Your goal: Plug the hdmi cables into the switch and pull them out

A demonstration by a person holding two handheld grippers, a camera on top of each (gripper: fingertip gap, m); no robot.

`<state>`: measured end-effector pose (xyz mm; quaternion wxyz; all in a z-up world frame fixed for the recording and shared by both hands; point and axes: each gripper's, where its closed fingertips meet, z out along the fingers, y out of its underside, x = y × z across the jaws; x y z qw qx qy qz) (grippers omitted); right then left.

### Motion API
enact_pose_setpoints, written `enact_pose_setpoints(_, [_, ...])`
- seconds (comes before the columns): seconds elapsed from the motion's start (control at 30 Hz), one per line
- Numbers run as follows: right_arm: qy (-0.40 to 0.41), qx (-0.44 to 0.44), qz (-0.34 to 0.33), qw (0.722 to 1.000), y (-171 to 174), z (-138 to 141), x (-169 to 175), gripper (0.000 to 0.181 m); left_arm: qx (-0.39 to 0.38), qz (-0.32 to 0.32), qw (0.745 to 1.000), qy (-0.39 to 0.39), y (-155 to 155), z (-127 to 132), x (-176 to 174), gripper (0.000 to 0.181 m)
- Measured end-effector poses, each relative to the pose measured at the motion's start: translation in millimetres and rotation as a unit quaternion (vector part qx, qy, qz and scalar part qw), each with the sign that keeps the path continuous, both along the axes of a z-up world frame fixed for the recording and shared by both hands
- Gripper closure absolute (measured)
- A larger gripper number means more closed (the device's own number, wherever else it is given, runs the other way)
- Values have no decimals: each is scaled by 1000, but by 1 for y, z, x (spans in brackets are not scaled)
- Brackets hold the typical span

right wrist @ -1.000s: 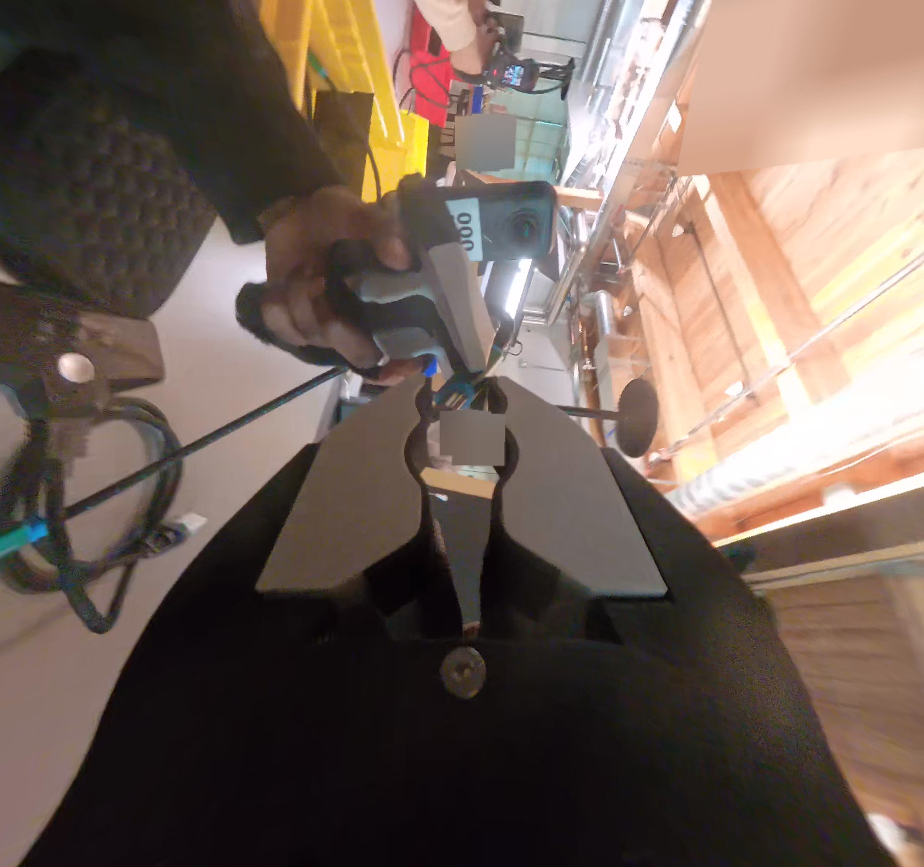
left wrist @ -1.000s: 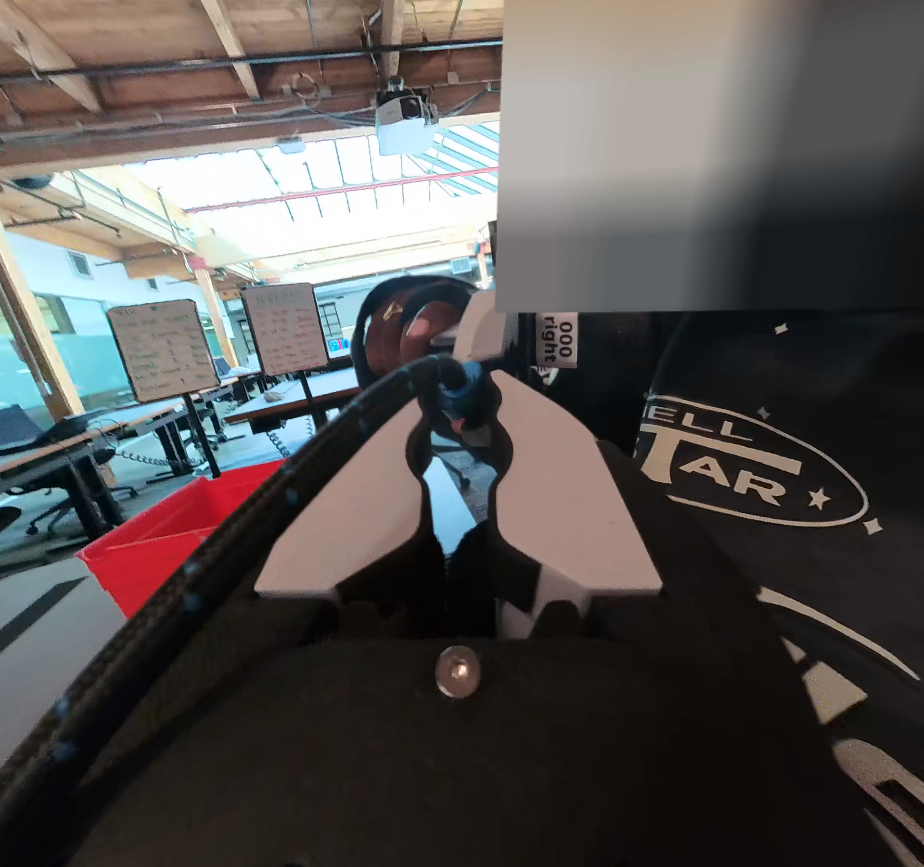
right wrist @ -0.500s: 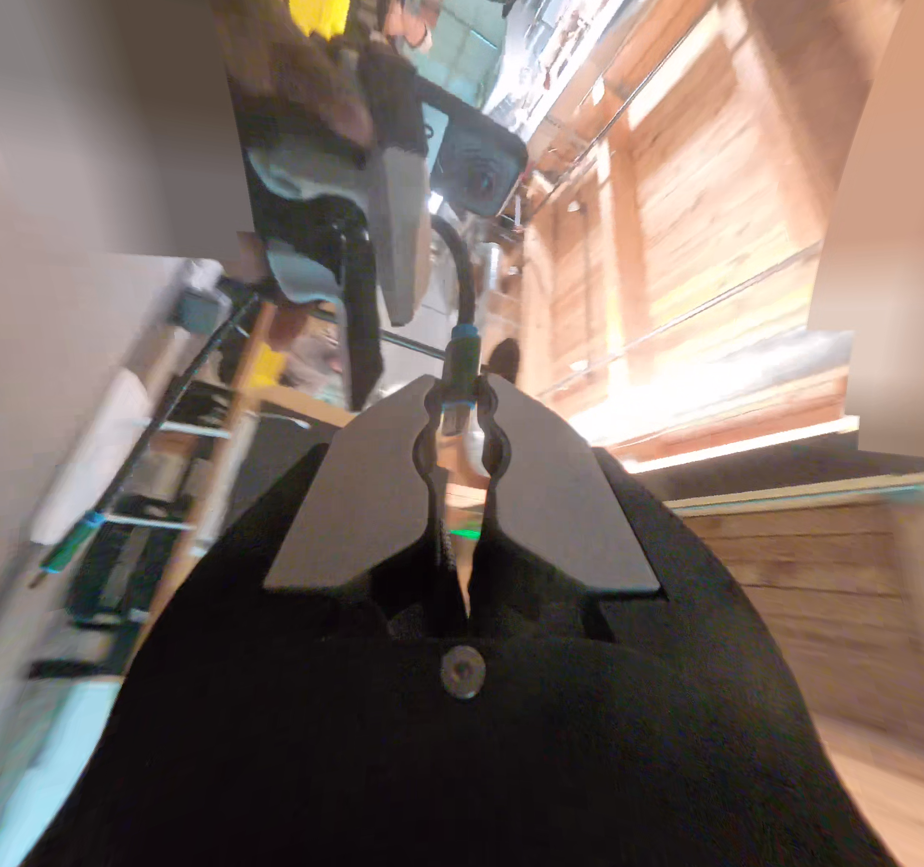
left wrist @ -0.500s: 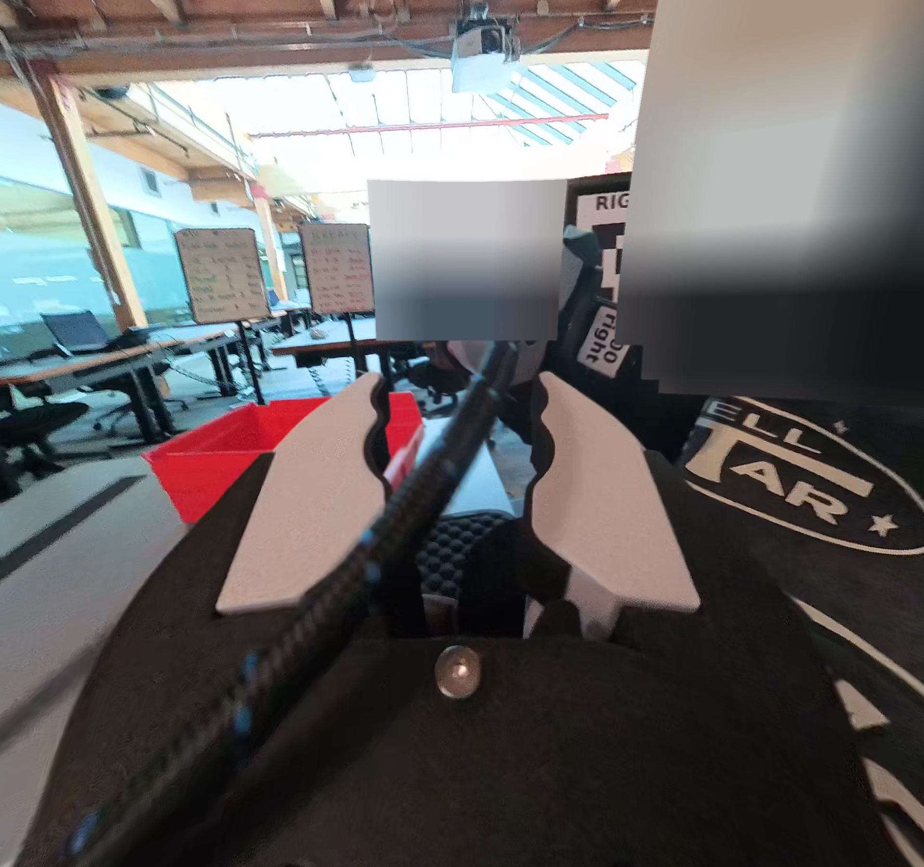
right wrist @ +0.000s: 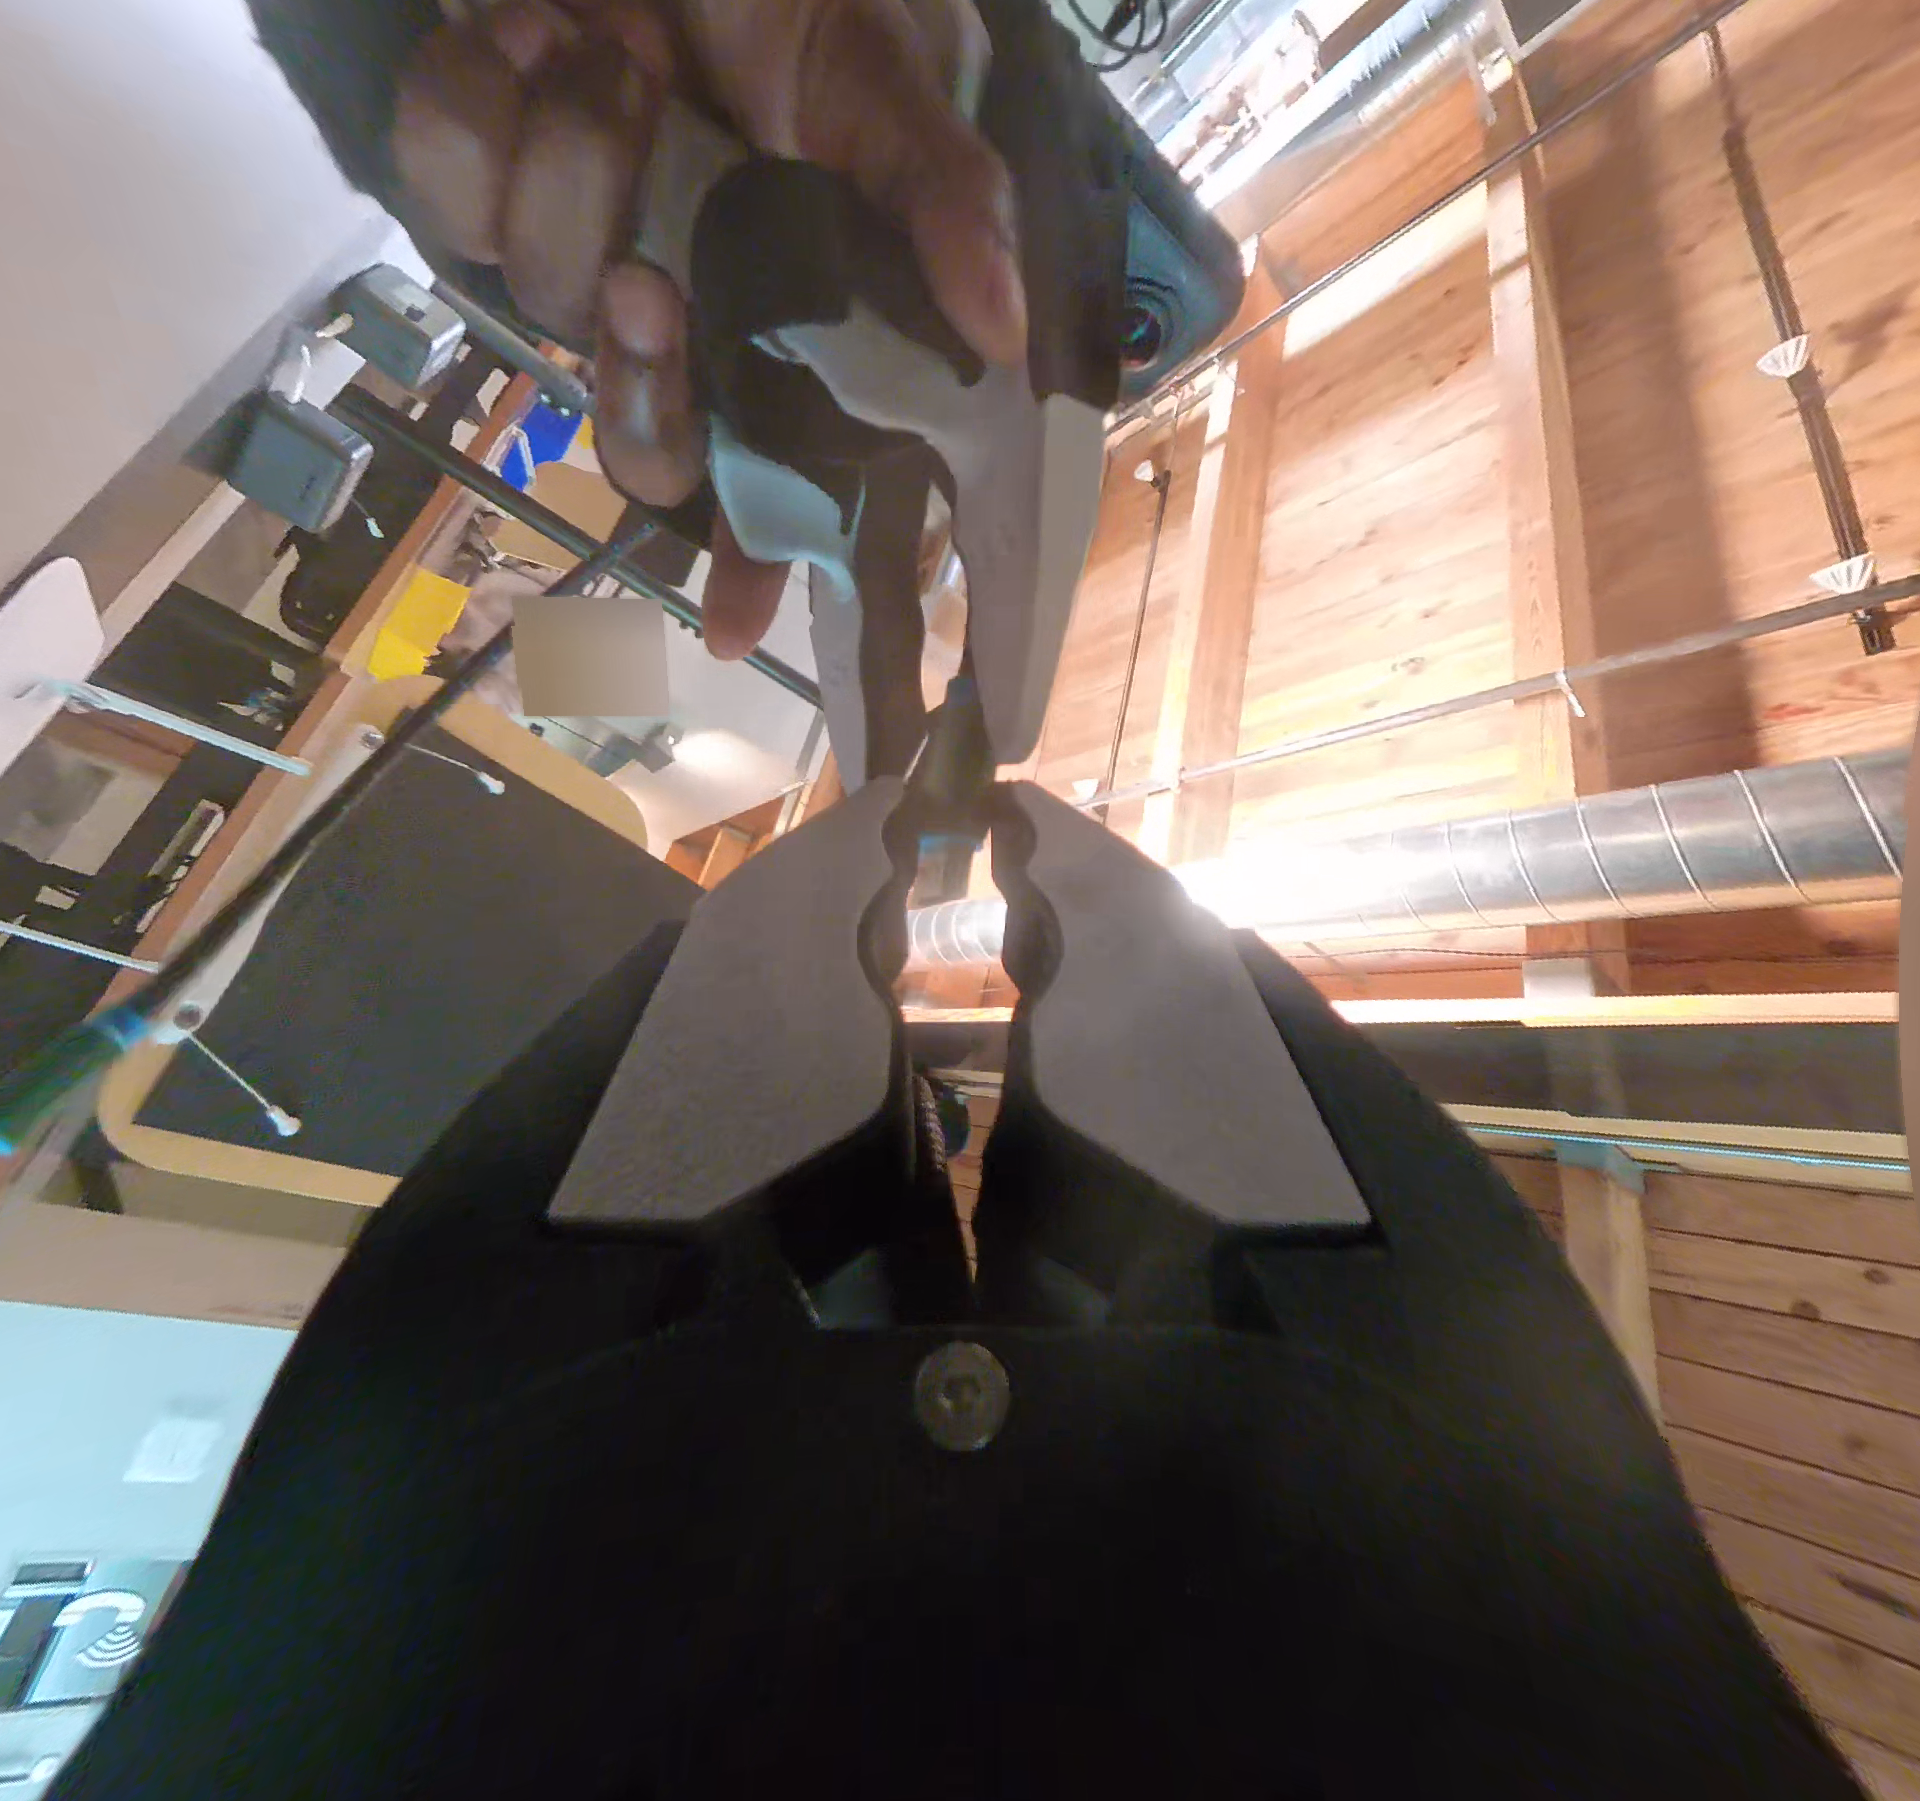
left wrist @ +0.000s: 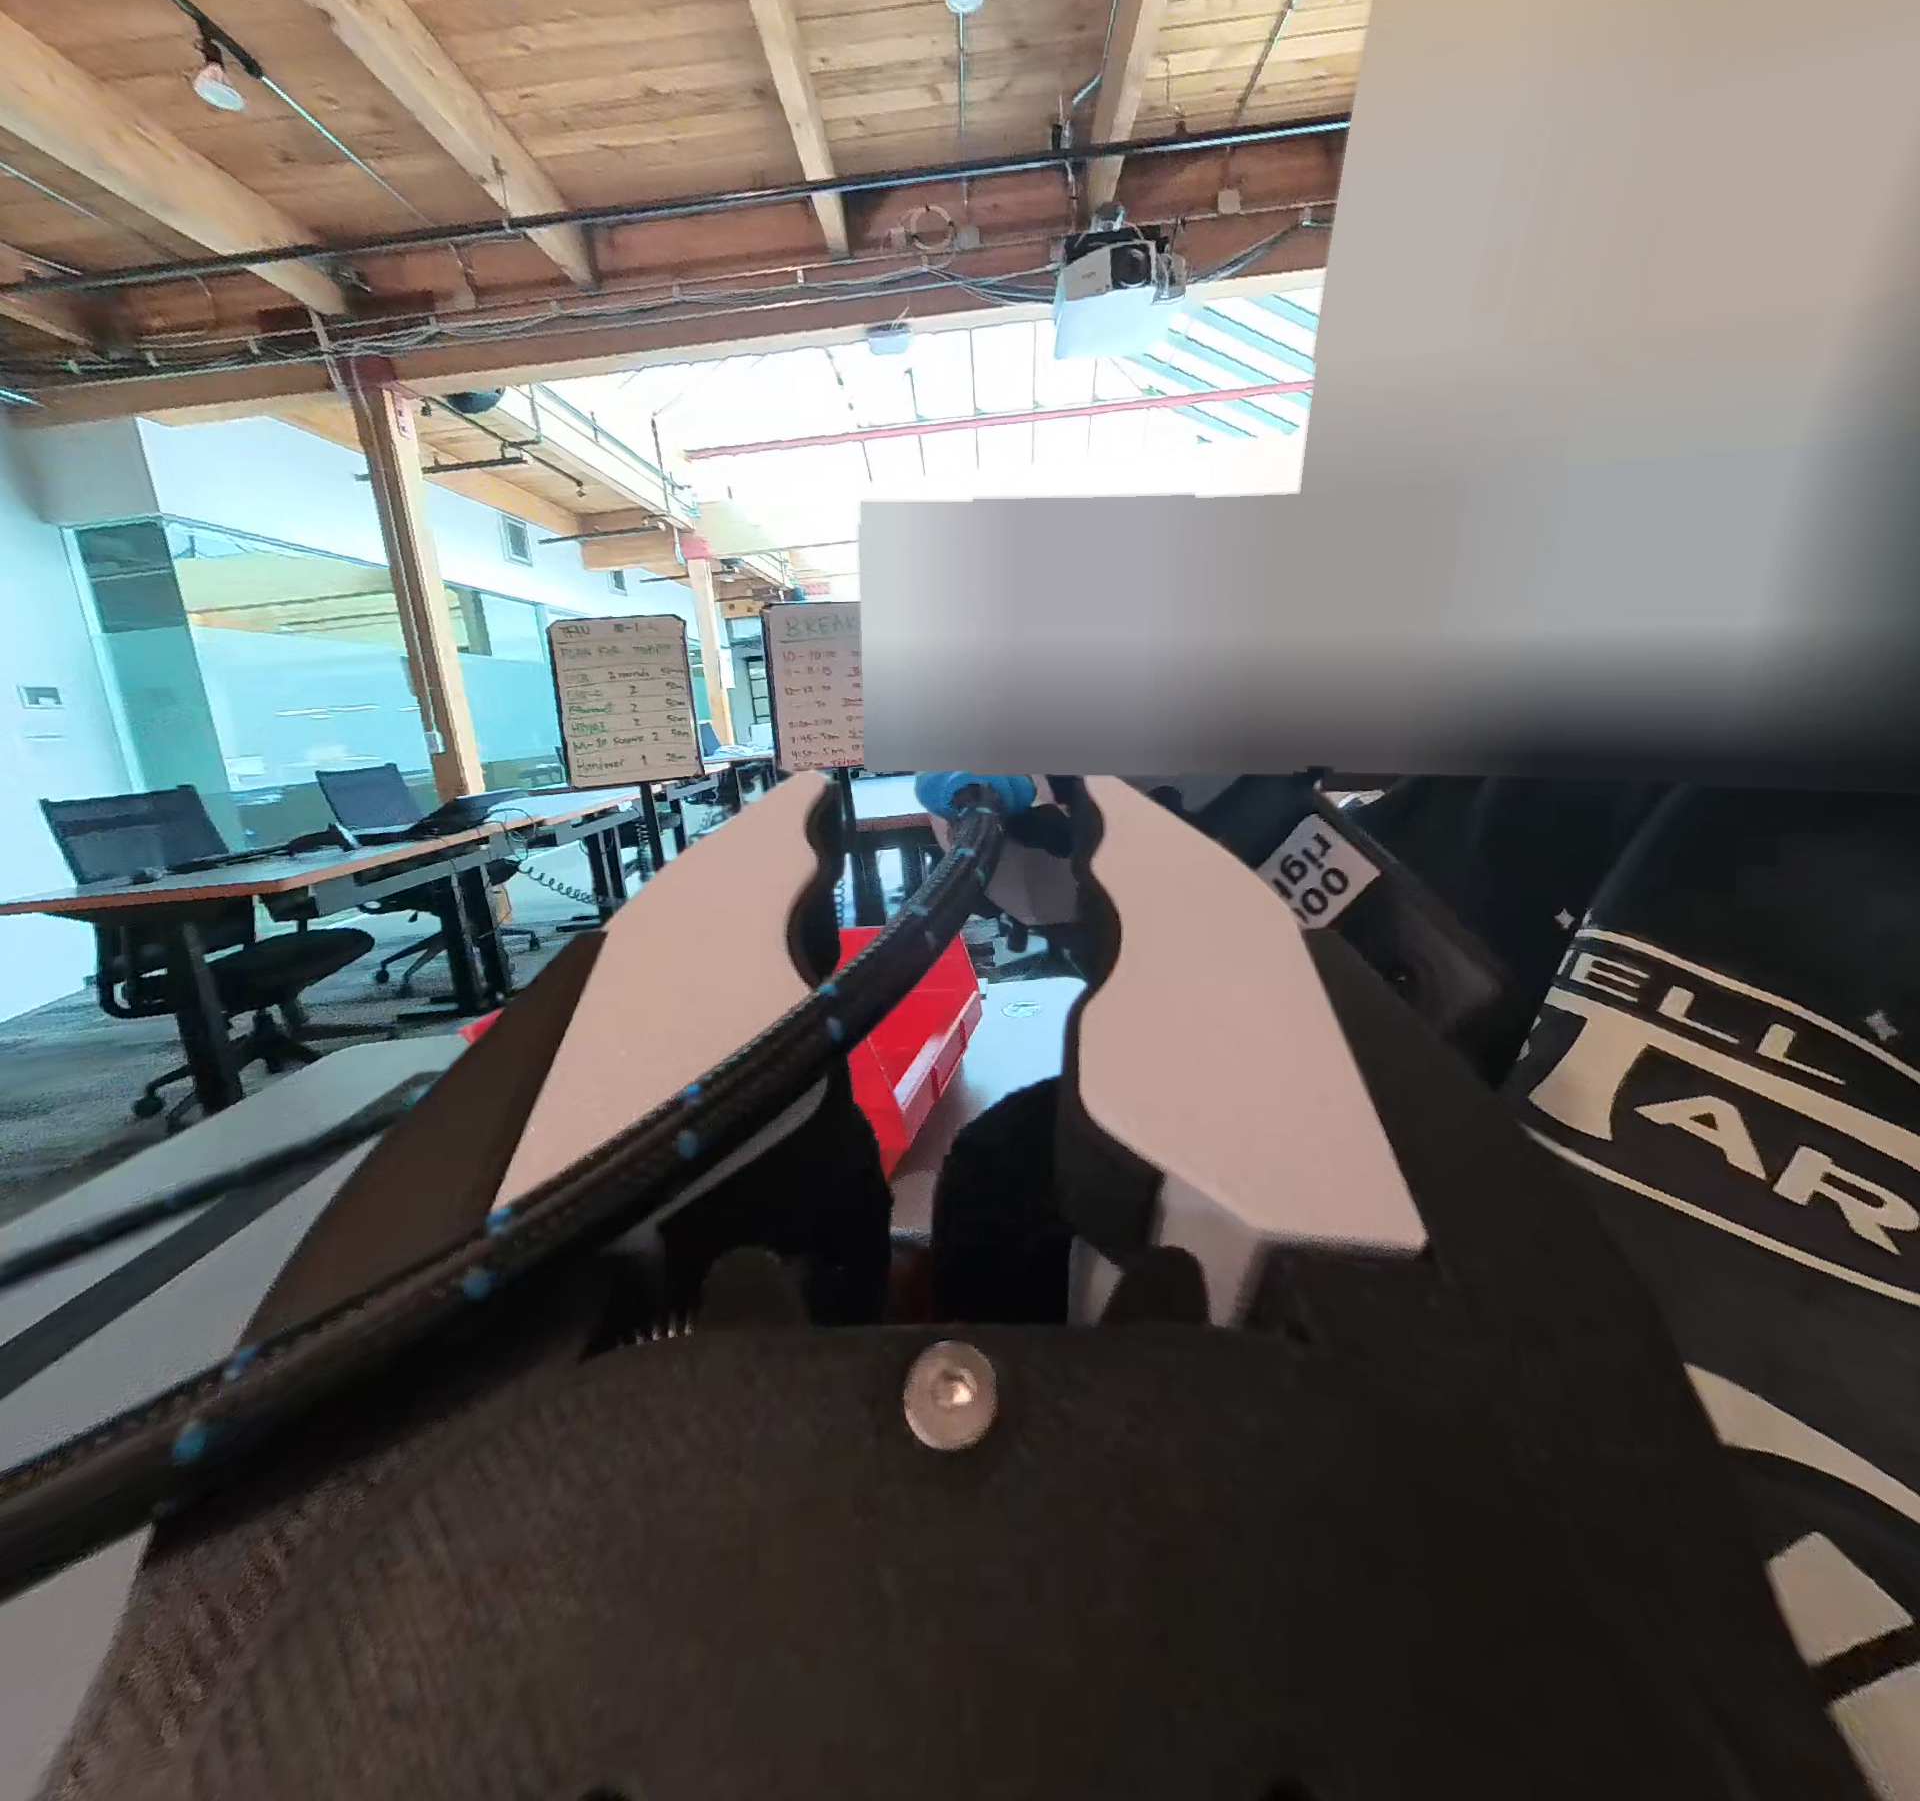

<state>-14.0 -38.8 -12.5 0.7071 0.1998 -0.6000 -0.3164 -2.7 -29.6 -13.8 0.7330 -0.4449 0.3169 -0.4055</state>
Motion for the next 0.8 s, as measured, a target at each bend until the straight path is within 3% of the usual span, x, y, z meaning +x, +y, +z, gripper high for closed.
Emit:
enact_pose_setpoints(0.13, [-8, 9, -7, 1000, 1, -3, 3, 167, -12, -11, 1000, 7, 0, -2, 6, 155])
enact_pose_setpoints(0.27, [-18, 3, -5, 1000, 2, -4, 8, 167, -17, -14, 1000, 8, 1, -4, 10, 159])
enact_pose_setpoints(0.53, [-25, -21, -5, 999, 2, -12, 13, 167, -6, -20, 1000, 18, -2, -7, 19, 145])
enact_pose_setpoints(0.8, [-24, 5, -4, 1000, 1, -15, 13, 167, -19, -39, 998, 40, -5, -11, 24, 147])
